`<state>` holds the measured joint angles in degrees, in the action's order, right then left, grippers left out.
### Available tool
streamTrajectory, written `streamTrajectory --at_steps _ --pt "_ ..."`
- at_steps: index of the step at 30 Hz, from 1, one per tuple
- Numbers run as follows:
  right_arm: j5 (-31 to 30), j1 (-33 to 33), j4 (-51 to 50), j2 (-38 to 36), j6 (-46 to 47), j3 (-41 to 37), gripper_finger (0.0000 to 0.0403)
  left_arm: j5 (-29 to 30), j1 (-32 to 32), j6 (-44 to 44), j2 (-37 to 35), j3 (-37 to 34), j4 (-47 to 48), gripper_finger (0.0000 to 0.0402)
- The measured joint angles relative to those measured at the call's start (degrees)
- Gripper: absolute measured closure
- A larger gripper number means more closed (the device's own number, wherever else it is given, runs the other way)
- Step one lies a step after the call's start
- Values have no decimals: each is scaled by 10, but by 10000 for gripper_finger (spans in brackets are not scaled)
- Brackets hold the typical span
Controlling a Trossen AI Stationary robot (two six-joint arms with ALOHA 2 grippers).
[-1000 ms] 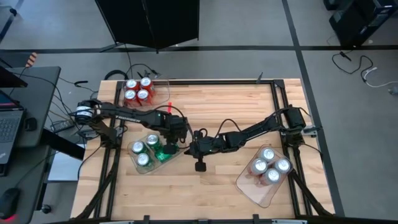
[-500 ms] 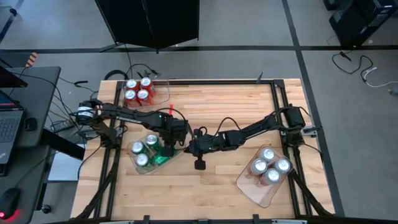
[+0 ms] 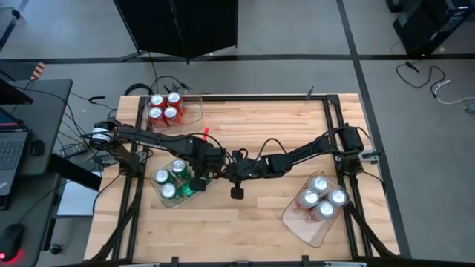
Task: Sort soda cans
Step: Adjust the green soda can in the transparent bin
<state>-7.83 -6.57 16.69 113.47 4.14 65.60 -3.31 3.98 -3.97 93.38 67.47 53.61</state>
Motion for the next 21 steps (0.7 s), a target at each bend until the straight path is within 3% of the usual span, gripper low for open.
streamTrajectory --at_steps 7,21 --pt "-2 1 4 0 5 0 403 -14 -12 -25 0 -7 -76 401" --pt "-1 1 2 0 -3 0 403 -56 -21 -33 0 -49 -88 401"
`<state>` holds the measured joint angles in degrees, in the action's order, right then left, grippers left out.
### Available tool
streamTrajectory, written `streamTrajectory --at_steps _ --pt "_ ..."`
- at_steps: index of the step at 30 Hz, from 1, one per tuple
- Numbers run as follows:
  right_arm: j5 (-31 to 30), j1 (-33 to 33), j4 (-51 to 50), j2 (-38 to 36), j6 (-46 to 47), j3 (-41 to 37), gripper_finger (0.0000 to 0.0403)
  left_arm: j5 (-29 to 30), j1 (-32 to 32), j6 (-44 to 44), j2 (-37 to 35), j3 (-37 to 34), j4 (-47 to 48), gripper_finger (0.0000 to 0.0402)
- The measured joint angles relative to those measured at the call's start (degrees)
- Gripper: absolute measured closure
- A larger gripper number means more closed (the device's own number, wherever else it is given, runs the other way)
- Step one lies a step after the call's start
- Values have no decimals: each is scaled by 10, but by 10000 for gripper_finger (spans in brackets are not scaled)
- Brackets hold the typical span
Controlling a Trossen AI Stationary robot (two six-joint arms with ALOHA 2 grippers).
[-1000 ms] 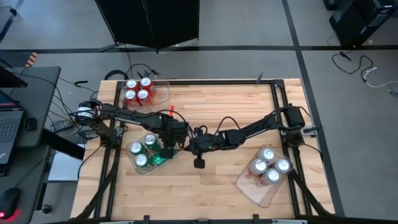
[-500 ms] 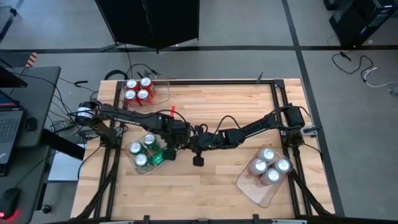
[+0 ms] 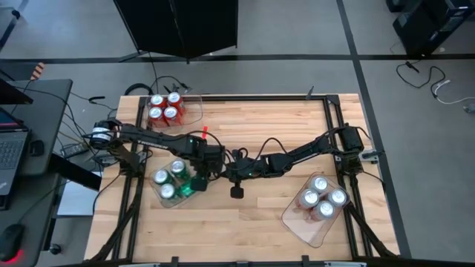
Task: Sort soda cans
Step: Adjust the green soda can in the transparent bin
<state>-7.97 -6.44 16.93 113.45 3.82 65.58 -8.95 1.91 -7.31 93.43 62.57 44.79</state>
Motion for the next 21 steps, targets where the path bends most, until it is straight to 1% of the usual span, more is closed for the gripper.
streamTrajectory --at_steps 5,14,18,21 --pt "1 0 -8 0 0 0 403 0 3 3 0 9 58 401" --pt "2 2 -13 0 -9 -2 403 18 37 31 0 48 145 401" --pt "2 2 -11 0 -10 -2 403 38 45 30 0 50 142 401" --pt "2 2 -6 0 -10 -2 403 44 41 14 0 50 106 401"
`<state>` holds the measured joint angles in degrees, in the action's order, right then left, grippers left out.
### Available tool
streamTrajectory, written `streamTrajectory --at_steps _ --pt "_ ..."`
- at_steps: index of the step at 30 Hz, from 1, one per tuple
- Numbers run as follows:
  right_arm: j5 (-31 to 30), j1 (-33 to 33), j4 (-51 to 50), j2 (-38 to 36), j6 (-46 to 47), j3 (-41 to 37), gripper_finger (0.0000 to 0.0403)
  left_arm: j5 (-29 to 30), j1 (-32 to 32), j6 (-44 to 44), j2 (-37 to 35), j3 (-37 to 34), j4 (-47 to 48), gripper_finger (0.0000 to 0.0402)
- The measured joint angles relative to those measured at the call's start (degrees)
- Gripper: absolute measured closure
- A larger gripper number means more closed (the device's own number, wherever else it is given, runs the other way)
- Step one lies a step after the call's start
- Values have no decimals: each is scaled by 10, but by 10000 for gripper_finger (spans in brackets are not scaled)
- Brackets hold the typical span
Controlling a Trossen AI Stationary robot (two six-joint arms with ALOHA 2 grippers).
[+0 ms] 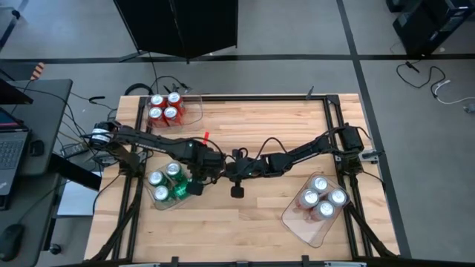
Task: Sort soda cans
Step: Adjust the green soda can in the transparent bin
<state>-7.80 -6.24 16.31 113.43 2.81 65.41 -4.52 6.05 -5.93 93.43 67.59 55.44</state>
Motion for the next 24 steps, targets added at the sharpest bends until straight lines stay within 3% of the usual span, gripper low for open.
streamTrajectory --at_steps 5,12,24 --pt "-1 1 4 0 2 0 403 -18 -24 -42 11 0 -29 401" --pt "-1 1 -13 0 2 -2 403 -26 -34 -70 58 1 11 401" --pt "-1 2 -11 -1 1 0 403 -24 7 -2 45 0 100 401"
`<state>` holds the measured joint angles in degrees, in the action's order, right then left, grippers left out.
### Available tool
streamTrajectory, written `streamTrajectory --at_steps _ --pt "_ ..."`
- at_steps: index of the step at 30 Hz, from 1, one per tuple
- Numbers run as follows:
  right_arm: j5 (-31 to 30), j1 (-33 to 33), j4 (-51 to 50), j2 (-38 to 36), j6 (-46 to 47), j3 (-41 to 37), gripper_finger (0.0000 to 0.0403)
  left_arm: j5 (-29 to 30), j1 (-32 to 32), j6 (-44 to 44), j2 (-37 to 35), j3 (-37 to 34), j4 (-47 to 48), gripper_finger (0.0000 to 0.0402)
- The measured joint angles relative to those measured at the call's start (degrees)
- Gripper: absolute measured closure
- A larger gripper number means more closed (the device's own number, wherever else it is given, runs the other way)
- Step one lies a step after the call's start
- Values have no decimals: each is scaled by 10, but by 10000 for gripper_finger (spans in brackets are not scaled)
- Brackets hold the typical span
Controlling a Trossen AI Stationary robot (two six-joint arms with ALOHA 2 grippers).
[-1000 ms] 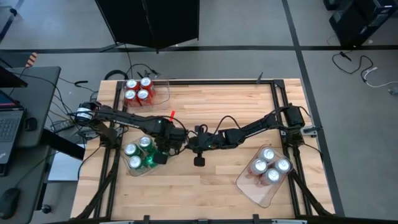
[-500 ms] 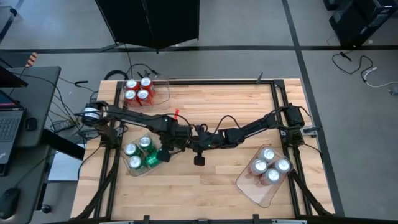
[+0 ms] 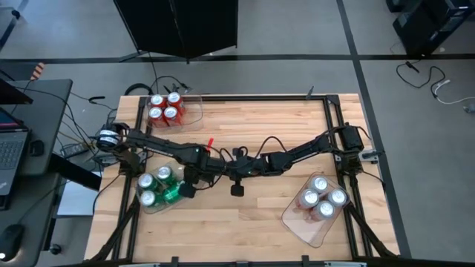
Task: Sort soda cans
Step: Adjust the green soda can in the transparent bin
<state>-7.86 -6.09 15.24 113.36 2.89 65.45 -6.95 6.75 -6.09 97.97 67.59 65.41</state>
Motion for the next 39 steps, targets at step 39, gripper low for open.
streamTrajectory --at_steps 39 --pt "90 1 159 72 30 11 403 -1 23 35 -9 -10 4 401"
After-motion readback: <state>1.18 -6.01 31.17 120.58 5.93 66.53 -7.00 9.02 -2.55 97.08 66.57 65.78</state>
